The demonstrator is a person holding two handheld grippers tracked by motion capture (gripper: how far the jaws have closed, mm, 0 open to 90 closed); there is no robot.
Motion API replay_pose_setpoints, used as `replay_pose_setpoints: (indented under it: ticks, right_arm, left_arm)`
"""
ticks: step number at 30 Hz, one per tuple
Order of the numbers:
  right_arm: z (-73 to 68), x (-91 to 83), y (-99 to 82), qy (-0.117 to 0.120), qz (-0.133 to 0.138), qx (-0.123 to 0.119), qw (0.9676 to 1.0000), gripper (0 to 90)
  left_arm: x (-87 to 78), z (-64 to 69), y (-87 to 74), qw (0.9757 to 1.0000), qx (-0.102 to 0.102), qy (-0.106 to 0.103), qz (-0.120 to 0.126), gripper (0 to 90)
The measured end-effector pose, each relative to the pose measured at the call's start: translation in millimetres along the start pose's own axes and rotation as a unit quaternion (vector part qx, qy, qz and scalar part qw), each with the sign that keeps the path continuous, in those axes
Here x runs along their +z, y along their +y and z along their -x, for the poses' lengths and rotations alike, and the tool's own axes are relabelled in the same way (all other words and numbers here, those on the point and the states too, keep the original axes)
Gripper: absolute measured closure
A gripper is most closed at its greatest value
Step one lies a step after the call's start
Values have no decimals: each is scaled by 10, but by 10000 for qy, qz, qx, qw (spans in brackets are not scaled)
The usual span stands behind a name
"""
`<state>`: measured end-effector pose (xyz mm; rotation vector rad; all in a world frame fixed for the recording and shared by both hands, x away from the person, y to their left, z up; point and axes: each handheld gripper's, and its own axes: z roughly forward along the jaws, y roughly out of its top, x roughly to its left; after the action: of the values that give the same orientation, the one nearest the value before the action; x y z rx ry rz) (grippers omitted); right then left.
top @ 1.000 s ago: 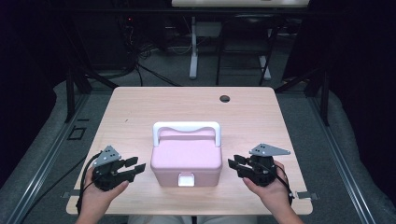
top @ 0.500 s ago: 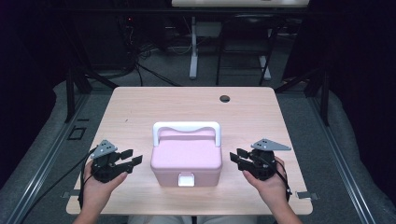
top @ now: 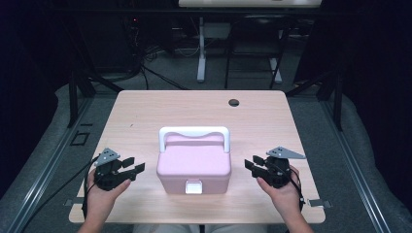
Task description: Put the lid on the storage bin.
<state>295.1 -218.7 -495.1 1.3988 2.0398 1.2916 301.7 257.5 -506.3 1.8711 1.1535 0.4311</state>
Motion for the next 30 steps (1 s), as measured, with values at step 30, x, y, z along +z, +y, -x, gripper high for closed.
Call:
replay_pose_setpoints:
  ticks: [30]
  right_arm:
    - [5,204,-265,-204,-55,-262,9994,556]
  left_arm:
    - [122,-48,-213,9997,64,152,-168,453]
